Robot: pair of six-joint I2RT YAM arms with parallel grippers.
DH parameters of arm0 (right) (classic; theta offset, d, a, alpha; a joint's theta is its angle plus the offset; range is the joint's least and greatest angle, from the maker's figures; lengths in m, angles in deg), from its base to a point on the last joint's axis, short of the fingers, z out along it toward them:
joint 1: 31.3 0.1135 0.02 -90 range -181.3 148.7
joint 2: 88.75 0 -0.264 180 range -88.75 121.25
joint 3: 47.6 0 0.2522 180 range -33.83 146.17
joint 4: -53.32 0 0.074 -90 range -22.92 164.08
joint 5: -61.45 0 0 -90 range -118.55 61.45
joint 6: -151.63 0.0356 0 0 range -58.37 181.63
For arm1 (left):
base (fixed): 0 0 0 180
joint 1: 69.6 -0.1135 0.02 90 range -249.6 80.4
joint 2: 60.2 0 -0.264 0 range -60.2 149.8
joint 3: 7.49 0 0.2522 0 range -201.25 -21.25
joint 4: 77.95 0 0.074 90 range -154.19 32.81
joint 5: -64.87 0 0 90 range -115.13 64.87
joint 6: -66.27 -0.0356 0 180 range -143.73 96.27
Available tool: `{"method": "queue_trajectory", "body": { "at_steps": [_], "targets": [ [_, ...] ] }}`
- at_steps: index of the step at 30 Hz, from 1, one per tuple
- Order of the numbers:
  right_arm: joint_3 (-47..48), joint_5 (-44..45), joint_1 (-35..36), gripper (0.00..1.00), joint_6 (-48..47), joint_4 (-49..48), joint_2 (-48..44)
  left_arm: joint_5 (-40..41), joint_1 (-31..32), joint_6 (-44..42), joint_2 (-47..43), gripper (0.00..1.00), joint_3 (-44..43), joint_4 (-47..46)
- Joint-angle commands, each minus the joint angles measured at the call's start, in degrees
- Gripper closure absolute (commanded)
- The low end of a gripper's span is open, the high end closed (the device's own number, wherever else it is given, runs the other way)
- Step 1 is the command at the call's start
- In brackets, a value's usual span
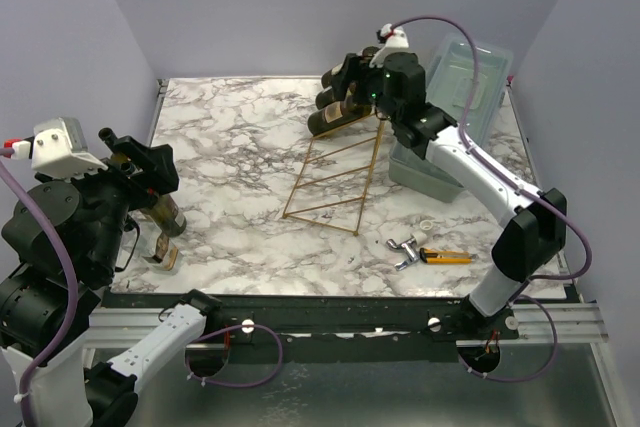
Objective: Put the wine bottle on the wine rack
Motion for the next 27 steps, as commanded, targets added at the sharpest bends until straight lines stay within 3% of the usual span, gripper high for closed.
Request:
{"method": "queue_trajectory", "body": {
  "at_steps": [1,9,16,24,27],
  "targets": [
    [-0.2,-10.8,7.1,0.14,0.2,-2.3,-0.2,-0.6,0.3,0.1,-1.2,0.03,-1.1,1.0],
    [-1.3,-16.4,20.1,0.01,3.4,-13.7,3.2,-0.6,0.4,-0.1,-1.8,0.03,-3.6,3.0],
    [2.3,-17.6,30.6,0.0,3.6,-20.9,10.7,0.1,0.4,0.0,-2.6,0.03,-4.1,4.5],
    [12.1,-15.2,36.3,0.0,5.5,-18.4,19.9,1.2,0.6,0.2,-2.9,0.03,-4.2,7.1],
    [10.3,-13.8,36.3,0.0,6.5,-18.3,19.4,1.9,0.8,1.2,-2.1,0.02,-2.3,8.9]
  ]
}}
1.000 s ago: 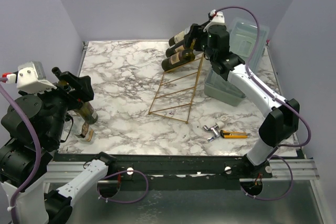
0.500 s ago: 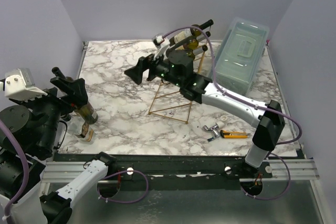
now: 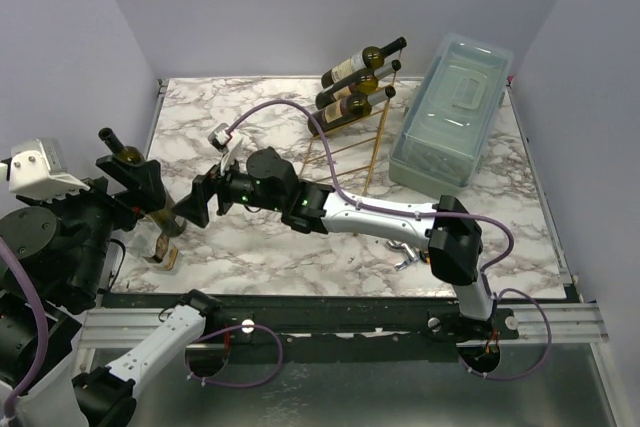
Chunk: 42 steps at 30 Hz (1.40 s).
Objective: Put the wine bottle on the wine rack
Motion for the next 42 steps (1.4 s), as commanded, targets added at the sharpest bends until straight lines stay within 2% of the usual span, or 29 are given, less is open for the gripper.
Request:
{"method": "queue_trajectory", "body": {
  "at_steps": [1,12,18,30,36,42],
  "targets": [
    [-0.5,2.5,-0.4,0.0,2.0,-0.8,-1.1,2.0,0.4,1.5,0.7,0.02,2.0,4.9],
    [-17.0,12.6,-0.4,0.0,-4.7,1.9,-14.6,9.1,0.4,5.2,11.0,0.02,5.8,9.9],
    [-24.7,15.5,-0.5,0.0,-7.5,1.5,-20.7,19.9,0.4,9.0,15.6,0.01,4.4,18.3],
    [-33.3,10.3,-0.9,0.0,-7.0,0.9,-28.0,36.7,0.4,23.1,9.7,0.01,11.3,25.3],
    [-36.3,10.5,-0.9,0.0,-7.3,1.0,-31.9,38.2,0.4,29.0,9.3,0.01,15.6,24.9],
    [-37.5,11.0,-0.8,0.0,-7.5,1.1,-33.5,40.9,0.4,37.8,8.9,0.01,19.5,28.9]
  ]
}}
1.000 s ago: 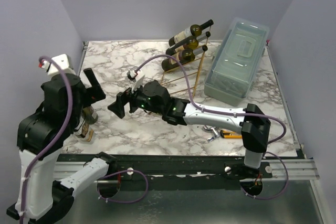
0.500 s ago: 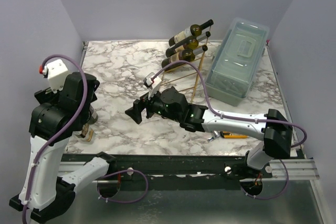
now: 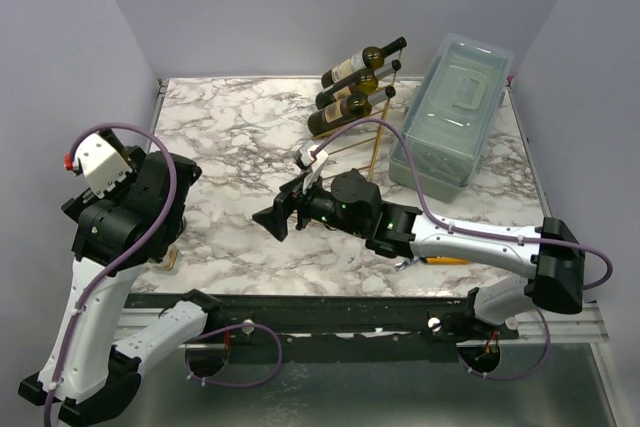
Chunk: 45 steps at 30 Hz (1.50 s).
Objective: Put the wine bottle on the wine rack
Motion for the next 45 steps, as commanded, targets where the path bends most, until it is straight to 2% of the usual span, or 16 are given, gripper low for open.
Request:
{"method": "queue_trajectory", "body": {
  "at_steps": [1,5,12,17,21,27,37,45],
  "targets": [
    [-1.3,-0.4,-0.3,0.0,-0.8,-0.3,-1.7,4.3,0.2,9.3,-1.5,0.01,3.9,7.6],
    [-2.0,-0.5,-0.4,0.0,-0.7,-0.4,-2.0,4.9,0.1,13.7,-3.1,0.01,7.4,7.6],
    [-3.1,-0.3,-0.4,0.0,-0.5,0.1,-2.7,5.5,-0.7,15.3,-0.4,0.01,9.5,7.6],
    [-3.8,0.0,-0.3,0.0,-0.3,0.1,-3.5,5.1,-6.3,14.8,0.0,0.01,11.8,7.3],
    [-3.9,-0.2,-0.3,0.0,-0.2,0.1,-3.4,2.6,-13.1,8.9,0.2,0.01,14.7,1.5],
    [-4.4,0.3,-0.4,0.0,-0.2,0.4,-3.8,-0.5,-18.3,1.0,-1.9,0.03,19.4,-9.7],
    [-4.6,0.9,-0.4,0.0,-0.4,0.5,-3.6,-5.9,-27.6,-8.7,-3.6,0.15,25.5,-24.3],
    [-4.3,1.2,-0.4,0.0,-0.5,0.4,-3.1,-8.3,-29.4,-11.7,-3.9,0.34,27.4,-29.1]
  ]
}}
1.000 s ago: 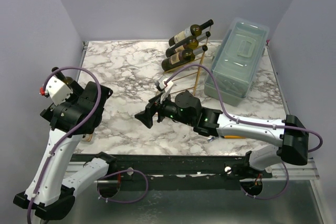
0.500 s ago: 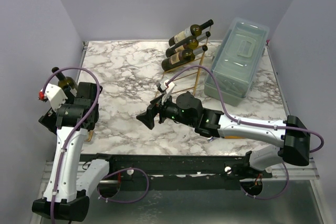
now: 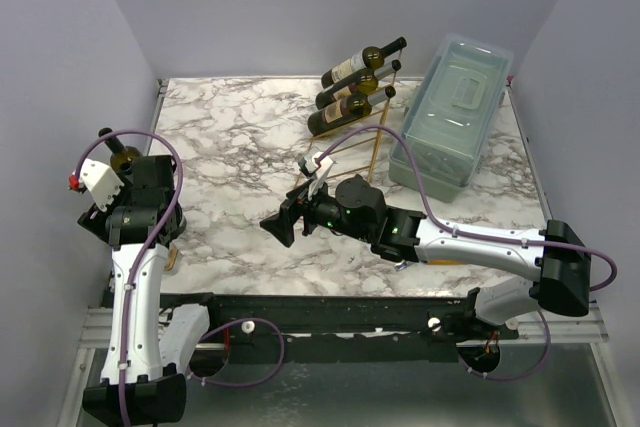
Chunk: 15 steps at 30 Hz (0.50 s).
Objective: Put the wine bottle on the wine rack
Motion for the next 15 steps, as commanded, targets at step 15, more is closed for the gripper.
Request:
{"method": "queue_trajectory", "body": {
  "at_steps": [15],
  "targets": [
    [1.0,1.5,-0.4,0.0,-0.4,1.1,1.0,-10.1,-0.7,-6.1,-2.5,0.68,-4.4,-0.5]
  ]
}}
